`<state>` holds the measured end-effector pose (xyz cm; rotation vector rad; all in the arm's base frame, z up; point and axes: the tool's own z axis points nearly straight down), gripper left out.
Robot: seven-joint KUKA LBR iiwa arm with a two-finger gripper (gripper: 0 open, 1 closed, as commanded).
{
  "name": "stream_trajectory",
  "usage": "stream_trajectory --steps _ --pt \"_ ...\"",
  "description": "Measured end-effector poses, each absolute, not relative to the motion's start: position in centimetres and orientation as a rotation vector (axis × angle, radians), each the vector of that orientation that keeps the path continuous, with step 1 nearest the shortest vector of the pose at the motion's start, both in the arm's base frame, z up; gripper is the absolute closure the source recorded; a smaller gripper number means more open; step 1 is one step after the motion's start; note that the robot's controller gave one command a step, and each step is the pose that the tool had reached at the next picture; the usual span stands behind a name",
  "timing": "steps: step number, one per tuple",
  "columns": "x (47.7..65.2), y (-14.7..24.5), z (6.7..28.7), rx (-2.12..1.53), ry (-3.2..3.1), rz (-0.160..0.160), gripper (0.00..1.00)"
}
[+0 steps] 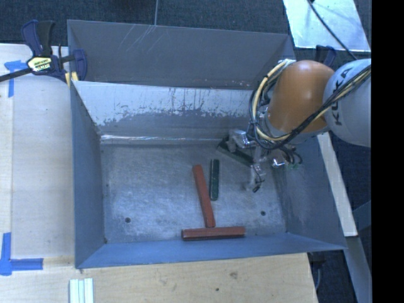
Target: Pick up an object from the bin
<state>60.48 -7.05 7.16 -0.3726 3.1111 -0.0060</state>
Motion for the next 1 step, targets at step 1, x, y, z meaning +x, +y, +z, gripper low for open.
stream_trajectory --steps 1 --pt "58.73 1.29 7.03 -0.754 3.048 0.004 0.0"
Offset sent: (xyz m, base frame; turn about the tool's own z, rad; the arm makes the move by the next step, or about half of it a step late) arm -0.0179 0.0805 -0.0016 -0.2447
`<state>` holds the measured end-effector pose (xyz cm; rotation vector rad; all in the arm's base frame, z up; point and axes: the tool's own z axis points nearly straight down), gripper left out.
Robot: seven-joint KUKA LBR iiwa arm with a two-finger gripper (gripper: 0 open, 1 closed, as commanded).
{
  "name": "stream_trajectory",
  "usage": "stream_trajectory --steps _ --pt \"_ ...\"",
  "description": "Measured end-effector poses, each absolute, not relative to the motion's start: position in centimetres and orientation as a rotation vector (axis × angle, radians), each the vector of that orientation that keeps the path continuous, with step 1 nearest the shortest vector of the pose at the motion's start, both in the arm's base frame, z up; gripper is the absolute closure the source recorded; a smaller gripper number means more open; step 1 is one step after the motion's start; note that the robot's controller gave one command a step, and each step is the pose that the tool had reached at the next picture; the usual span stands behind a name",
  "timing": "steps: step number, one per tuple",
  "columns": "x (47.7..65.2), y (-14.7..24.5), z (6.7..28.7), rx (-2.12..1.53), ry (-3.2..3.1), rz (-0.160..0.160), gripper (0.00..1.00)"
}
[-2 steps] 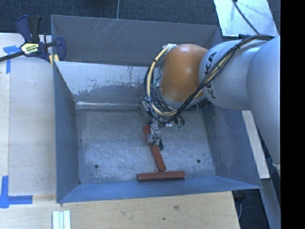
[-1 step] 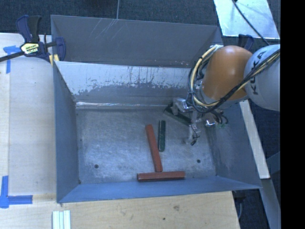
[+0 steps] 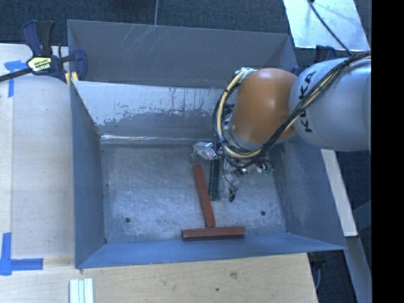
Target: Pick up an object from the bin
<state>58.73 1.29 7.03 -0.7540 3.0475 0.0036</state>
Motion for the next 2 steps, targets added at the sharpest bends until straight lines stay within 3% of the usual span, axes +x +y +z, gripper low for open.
stream_trajectory --steps 1,2 --pt "62.9 2.0 7.1 -1.156 2.914 -0.001 0.0" --pt "62.7 5.0 7.0 -1.611 2.688 -0.001 0.0"
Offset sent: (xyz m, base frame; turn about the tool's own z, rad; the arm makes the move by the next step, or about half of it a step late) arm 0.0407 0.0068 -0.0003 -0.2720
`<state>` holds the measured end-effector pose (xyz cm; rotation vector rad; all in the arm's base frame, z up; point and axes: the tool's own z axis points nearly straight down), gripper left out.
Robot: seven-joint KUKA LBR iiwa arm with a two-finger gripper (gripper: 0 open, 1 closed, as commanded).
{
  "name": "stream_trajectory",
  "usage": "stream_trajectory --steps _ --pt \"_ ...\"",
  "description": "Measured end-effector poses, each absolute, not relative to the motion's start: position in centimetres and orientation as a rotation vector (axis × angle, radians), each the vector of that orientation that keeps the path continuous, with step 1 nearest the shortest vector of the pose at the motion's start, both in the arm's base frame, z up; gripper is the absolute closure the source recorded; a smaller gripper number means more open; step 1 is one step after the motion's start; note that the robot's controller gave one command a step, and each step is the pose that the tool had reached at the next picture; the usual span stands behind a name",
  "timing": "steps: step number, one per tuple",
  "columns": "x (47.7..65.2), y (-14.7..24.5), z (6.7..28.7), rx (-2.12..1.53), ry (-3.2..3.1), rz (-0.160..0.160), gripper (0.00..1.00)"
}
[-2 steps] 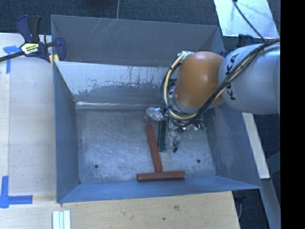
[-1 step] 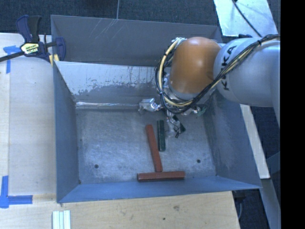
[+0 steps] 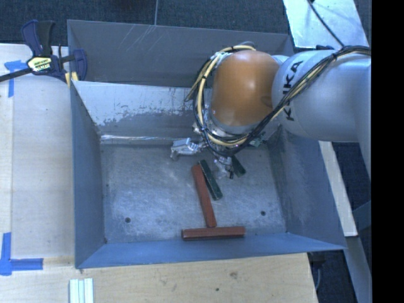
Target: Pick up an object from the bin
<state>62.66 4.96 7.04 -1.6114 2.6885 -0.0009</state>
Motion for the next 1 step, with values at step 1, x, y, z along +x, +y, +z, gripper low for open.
stream_trajectory --steps 1 --pt "62.57 1.9 7.03 -1.843 2.536 -0.004 0.0"
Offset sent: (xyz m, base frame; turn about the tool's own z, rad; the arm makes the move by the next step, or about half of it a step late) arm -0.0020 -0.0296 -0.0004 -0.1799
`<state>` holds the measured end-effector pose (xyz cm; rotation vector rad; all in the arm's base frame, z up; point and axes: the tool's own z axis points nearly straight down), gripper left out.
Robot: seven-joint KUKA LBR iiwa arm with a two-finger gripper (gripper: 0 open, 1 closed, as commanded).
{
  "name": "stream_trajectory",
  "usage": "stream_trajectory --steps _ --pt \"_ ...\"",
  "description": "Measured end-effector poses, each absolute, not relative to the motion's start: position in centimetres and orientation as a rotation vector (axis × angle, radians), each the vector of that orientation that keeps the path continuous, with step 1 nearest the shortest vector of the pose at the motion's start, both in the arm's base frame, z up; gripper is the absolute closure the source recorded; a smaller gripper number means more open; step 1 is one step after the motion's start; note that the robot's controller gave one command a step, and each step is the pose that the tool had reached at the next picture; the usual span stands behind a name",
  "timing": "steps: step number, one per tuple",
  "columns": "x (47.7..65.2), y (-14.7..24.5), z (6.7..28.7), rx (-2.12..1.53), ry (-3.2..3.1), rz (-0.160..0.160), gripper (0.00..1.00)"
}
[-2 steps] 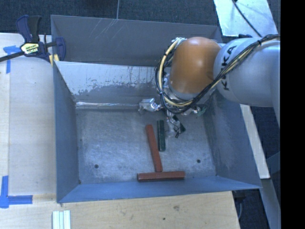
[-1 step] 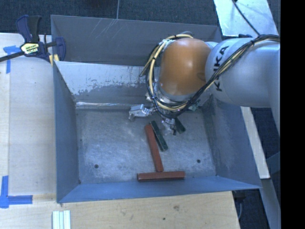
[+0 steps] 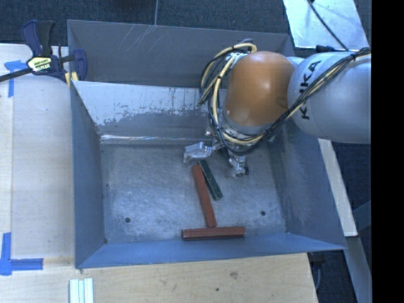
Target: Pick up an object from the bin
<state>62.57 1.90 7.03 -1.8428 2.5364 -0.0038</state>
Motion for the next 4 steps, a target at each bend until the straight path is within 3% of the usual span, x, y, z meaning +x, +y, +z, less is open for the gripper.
stream_trajectory --steps 1,2,3,4 --pt "62.6 4.0 7.0 -2.137 2.293 -0.002 0.0" --pt "62.7 4.0 7.1 -2.134 2.297 -0.002 1.0" --pt "61.6 3.0 20.8 -2.105 2.32 -0.01 1.0" --pt "57.8 4.1 17.2 -1.948 2.465 0.004 1.0"
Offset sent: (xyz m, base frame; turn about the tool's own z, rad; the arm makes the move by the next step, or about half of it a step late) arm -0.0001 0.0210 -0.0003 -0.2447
